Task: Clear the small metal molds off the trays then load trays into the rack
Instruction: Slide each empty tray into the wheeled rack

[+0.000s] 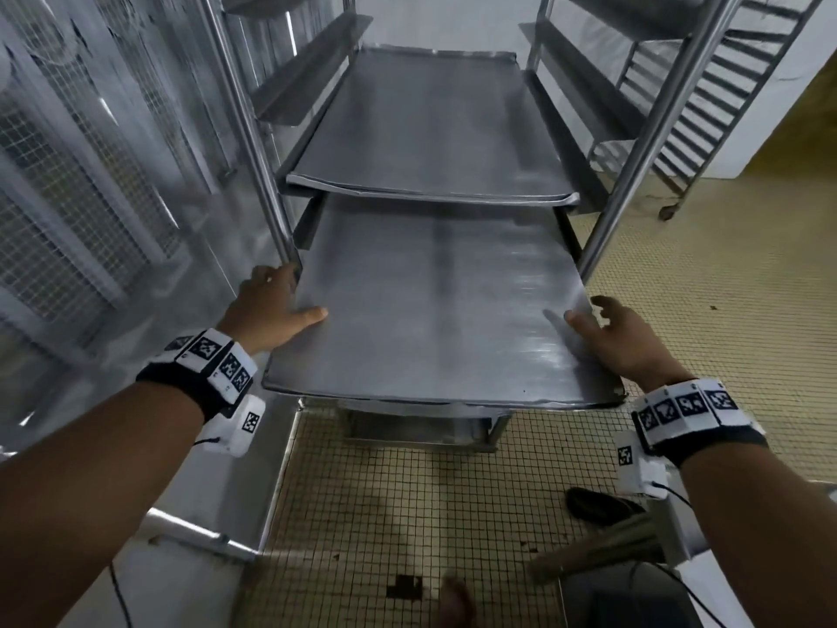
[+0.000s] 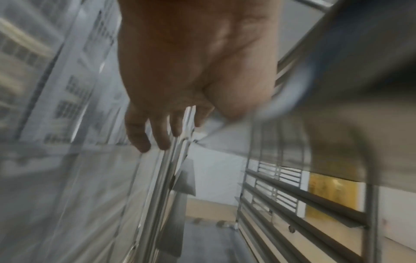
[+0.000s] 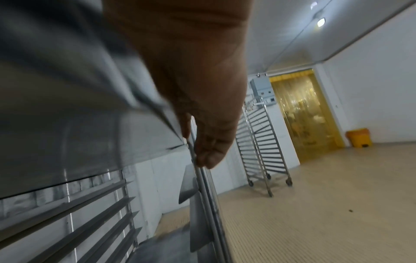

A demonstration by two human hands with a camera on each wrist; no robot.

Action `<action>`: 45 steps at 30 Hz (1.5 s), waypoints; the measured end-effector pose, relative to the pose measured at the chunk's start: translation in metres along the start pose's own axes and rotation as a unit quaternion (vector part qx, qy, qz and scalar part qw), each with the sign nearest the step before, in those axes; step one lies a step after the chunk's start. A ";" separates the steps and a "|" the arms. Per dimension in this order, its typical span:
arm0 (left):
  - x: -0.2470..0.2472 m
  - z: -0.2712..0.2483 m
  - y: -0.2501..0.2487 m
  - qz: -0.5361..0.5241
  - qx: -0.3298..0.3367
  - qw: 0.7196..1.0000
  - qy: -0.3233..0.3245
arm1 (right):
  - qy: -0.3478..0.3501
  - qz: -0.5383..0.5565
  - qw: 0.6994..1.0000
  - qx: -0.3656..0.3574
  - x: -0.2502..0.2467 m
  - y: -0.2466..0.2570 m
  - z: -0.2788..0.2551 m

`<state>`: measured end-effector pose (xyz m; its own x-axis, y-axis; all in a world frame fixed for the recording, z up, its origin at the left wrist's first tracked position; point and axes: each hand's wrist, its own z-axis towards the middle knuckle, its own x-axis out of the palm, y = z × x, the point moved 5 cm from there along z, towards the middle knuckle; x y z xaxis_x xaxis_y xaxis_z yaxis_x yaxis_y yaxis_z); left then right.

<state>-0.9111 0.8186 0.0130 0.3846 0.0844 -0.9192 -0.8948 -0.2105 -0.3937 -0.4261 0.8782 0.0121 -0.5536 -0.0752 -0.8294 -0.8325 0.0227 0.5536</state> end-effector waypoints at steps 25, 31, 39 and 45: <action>0.056 -0.062 -0.083 0.041 0.265 0.961 -0.064 | -0.061 -0.038 0.947 -0.314 0.078 0.080 -0.053; 0.061 -0.005 -0.089 0.074 0.233 0.958 -0.149 | -0.055 -0.004 0.942 -0.332 0.076 0.093 0.017; 0.073 0.069 -0.095 0.072 0.150 0.970 -0.175 | -0.055 0.012 0.938 -0.342 0.076 0.105 0.098; 0.078 0.105 -0.099 0.056 0.156 0.966 -0.200 | -0.066 0.017 0.937 -0.343 0.075 0.109 0.134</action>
<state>-0.8166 0.9478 -0.0200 0.2185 0.4607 -0.8602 -0.9746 0.0580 -0.2164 -0.5614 1.0084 -0.0004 -0.6151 0.0389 -0.7875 -0.6289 -0.6267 0.4602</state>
